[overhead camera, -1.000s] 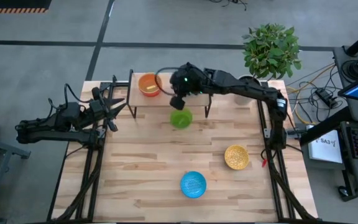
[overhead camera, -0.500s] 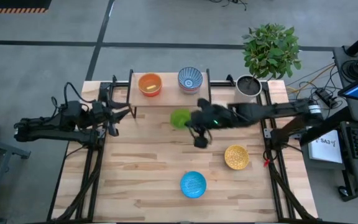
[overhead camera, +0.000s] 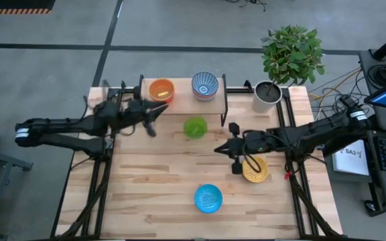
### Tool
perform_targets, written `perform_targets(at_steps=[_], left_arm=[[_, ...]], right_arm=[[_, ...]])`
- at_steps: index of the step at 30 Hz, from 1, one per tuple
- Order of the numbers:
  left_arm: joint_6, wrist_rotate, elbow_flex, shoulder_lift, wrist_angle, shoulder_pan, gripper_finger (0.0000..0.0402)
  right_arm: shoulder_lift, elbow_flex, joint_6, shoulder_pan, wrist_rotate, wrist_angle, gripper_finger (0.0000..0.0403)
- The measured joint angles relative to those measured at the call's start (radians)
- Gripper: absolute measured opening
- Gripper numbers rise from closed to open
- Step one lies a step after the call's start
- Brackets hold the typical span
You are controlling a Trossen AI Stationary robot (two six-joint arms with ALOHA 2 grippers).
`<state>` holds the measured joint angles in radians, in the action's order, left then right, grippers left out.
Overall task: Place and stack bowls onto a shelf
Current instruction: Stack the blue patterned bowl on top of the orange patterned bowl on the shelf
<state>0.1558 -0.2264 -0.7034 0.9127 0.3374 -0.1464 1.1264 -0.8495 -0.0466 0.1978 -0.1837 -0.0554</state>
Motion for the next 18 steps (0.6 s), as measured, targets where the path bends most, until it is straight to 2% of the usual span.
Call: perform_targets(at_steps=[6, 18], left_arm=[[-0.018, 0.000, -0.148, 0.194, -0.127, -0.131, 0.0037], [0.008, 0.004, -0.424, 0.554, -0.206, -0.357, 0.0037]], right_arm=[[-0.067, 0.108, -0.006, 0.001, -0.001, 0.101, 0.0009], [-0.079, 0.134, -0.020, 0.001, 0.000, 0.096, 0.0009]])
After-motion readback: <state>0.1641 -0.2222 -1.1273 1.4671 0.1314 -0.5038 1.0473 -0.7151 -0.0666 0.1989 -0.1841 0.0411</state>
